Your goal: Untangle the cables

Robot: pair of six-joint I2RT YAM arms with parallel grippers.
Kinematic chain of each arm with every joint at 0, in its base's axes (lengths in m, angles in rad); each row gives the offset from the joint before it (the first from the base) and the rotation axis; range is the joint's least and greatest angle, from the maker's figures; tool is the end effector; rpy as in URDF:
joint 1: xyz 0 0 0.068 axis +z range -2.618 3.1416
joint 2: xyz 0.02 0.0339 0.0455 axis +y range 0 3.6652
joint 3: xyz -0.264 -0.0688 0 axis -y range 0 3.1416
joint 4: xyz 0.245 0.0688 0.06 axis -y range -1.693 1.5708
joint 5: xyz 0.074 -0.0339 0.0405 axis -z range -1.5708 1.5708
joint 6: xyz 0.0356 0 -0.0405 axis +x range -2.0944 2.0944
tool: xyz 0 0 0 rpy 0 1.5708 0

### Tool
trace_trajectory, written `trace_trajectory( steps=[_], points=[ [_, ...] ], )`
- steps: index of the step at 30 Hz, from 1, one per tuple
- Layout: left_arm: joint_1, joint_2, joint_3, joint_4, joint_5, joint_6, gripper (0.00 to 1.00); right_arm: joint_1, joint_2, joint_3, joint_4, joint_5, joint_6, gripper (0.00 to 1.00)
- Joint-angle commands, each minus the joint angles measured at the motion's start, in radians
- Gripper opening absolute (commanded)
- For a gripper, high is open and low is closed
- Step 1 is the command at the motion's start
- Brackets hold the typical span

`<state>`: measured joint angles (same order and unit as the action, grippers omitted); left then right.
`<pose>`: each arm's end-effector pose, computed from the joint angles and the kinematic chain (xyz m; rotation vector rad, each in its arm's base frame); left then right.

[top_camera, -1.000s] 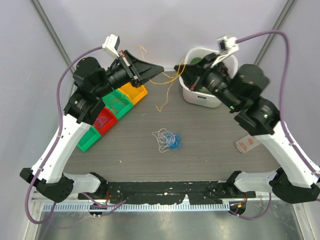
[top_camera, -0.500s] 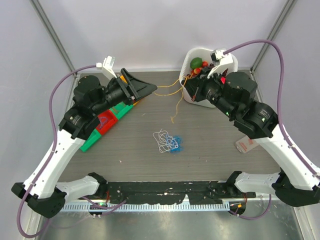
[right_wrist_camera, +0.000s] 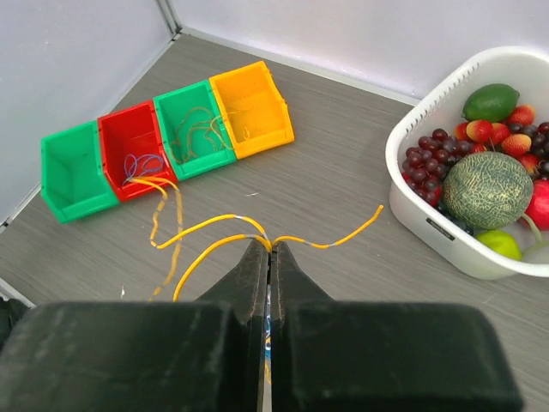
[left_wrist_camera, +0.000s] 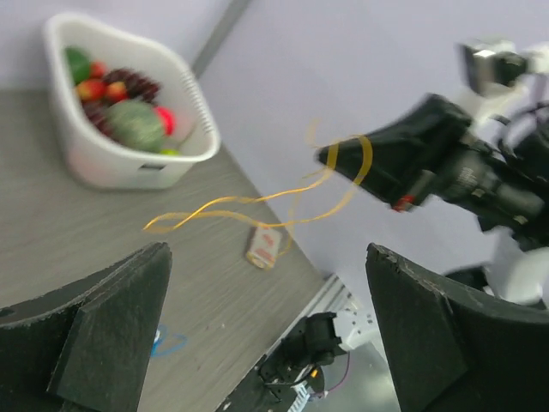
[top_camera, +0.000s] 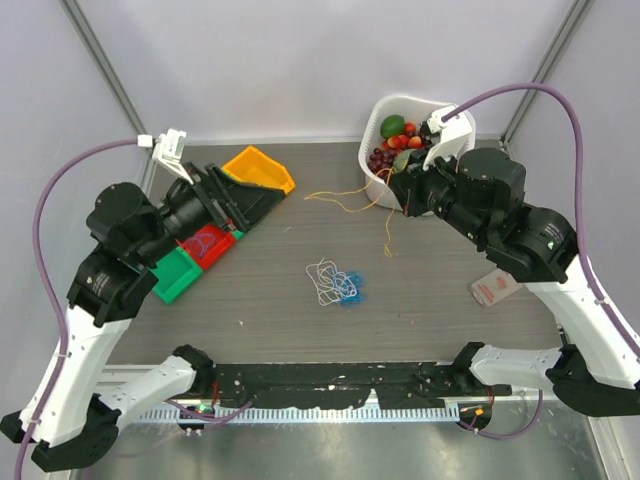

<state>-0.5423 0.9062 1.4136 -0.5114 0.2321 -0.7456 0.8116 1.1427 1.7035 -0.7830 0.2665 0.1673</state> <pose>0.1249 -0.0848 0.4924 0.0238 1.7048 -1.1706 0.1387 0.1326 0.5109 -0.3867 1.7670 0.4631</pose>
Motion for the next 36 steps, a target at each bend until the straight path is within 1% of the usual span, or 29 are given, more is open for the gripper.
trace_trajectory(
  steps=[1,3,7,10,13,14,16,17,20,22,23,25,26,27,29,30,31,33,34,36],
  points=[
    [-0.045,0.138,0.108,0.168,0.236,0.2,1.0,0.001,0.011,0.077,-0.053,-0.087,-0.035,0.01],
    [-0.106,0.189,0.142,0.16,0.257,0.3,1.0,0.001,0.015,0.082,-0.053,-0.131,-0.017,0.01],
    [-0.221,0.31,0.237,0.05,0.3,0.463,1.0,0.001,0.032,0.088,-0.039,-0.193,0.049,0.01],
    [-0.261,0.365,0.265,0.043,0.276,0.497,1.0,0.003,0.052,0.102,-0.025,-0.249,0.096,0.01],
    [-0.274,0.399,0.268,0.054,0.219,0.502,1.0,0.001,0.051,0.093,0.004,-0.251,0.118,0.01],
    [-0.274,0.41,0.271,0.054,0.22,0.505,0.98,0.001,0.051,0.091,0.007,-0.251,0.126,0.01],
    [-0.278,0.427,0.272,0.053,0.213,0.497,0.9,0.003,0.054,0.091,0.014,-0.251,0.139,0.01],
    [-0.277,0.431,0.271,0.054,0.208,0.489,0.83,0.001,0.054,0.091,0.024,-0.286,0.144,0.01],
    [-0.28,0.433,0.254,0.063,0.17,0.465,0.55,0.001,0.055,0.088,0.05,-0.288,0.176,0.01],
    [-0.278,0.421,0.223,0.106,0.141,0.424,0.5,0.003,0.057,0.079,0.073,-0.288,0.207,0.01],
    [-0.28,0.412,0.2,0.135,0.124,0.398,0.51,0.003,0.058,0.07,0.079,-0.299,0.234,0.01],
    [-0.28,0.395,0.141,0.241,0.099,0.341,0.66,0.001,0.057,0.045,0.114,-0.309,0.288,0.01],
    [-0.278,0.386,0.116,0.281,0.101,0.316,0.67,0.003,0.054,0.035,0.143,-0.311,0.305,0.01],
    [-0.28,0.384,0.101,0.31,0.099,0.298,0.64,0.003,0.042,0.01,0.163,-0.303,0.349,0.01],
    [-0.28,0.387,0.09,0.33,0.095,0.269,0.52,0.003,0.011,-0.049,0.22,-0.276,0.418,0.01],
    [-0.28,0.393,0.09,0.329,0.102,0.261,0.47,0.001,0.003,-0.065,0.261,-0.27,0.441,0.01],
    [-0.28,0.399,0.091,0.323,0.114,0.259,0.41,0.003,-0.02,-0.102,0.281,-0.233,0.498,0.01],
    [-0.28,0.408,0.094,0.303,0.122,0.253,0.3,0.003,-0.052,-0.155,0.37,-0.22,0.587,0.01],
    [-0.28,0.407,0.094,0.297,0.122,0.253,0.23,0.003,-0.07,-0.175,0.393,-0.222,0.644,0.01],
    [-0.28,0.405,0.088,0.283,0.115,0.25,0.03,0.001,-0.099,-0.25,0.461,-0.231,0.742,0.01]
  ],
)
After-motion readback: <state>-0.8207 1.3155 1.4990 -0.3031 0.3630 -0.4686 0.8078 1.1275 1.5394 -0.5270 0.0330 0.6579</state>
